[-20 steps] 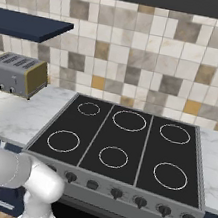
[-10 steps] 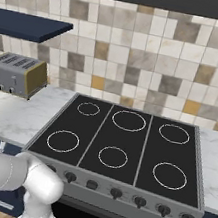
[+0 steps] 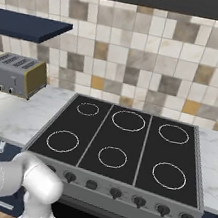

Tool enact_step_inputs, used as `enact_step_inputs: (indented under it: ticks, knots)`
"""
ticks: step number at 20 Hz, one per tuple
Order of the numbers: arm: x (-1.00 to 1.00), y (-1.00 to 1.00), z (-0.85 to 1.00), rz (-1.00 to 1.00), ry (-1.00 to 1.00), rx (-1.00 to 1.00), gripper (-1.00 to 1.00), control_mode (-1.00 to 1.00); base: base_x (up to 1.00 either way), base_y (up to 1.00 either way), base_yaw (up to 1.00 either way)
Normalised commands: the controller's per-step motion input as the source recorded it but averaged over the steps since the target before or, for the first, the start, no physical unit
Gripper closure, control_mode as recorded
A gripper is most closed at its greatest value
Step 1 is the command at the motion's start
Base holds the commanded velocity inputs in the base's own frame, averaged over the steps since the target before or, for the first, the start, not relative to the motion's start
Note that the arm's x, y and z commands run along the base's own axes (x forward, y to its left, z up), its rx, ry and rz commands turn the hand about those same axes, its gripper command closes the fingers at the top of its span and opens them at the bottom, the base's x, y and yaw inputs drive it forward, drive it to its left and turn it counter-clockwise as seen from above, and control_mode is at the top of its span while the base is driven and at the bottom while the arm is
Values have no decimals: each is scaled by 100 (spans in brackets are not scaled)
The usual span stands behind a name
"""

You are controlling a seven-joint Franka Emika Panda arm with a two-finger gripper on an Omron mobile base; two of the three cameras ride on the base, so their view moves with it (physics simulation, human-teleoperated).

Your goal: Take the tongs from the drawer on the left and place them on the dining counter next to the tray containing the kebab skewer.

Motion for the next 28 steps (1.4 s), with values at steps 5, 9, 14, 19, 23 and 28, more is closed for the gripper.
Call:
enact_step_inputs:
  ticks: [5, 9, 14, 19, 23, 28]
  knots:
    - [-6, 0, -87, 3, 17, -1, -100, -100, 0, 0, 0]
    - [-31, 0, -100, 6, 25, -1, -100, -100, 0, 0, 0]
    - [-70, 2, -100, 4, 23, -3, -100, -100, 0, 0, 0]
    - [-87, 1, -98, 2, 21, -2, -100, -100, 0, 0, 0]
    - [-99, 17, -96, 0, 16, -7, -100, -100, 0, 0, 0]
    - [-100, 23, -91, 0, 10, -7, -100, -100, 0, 0, 0]
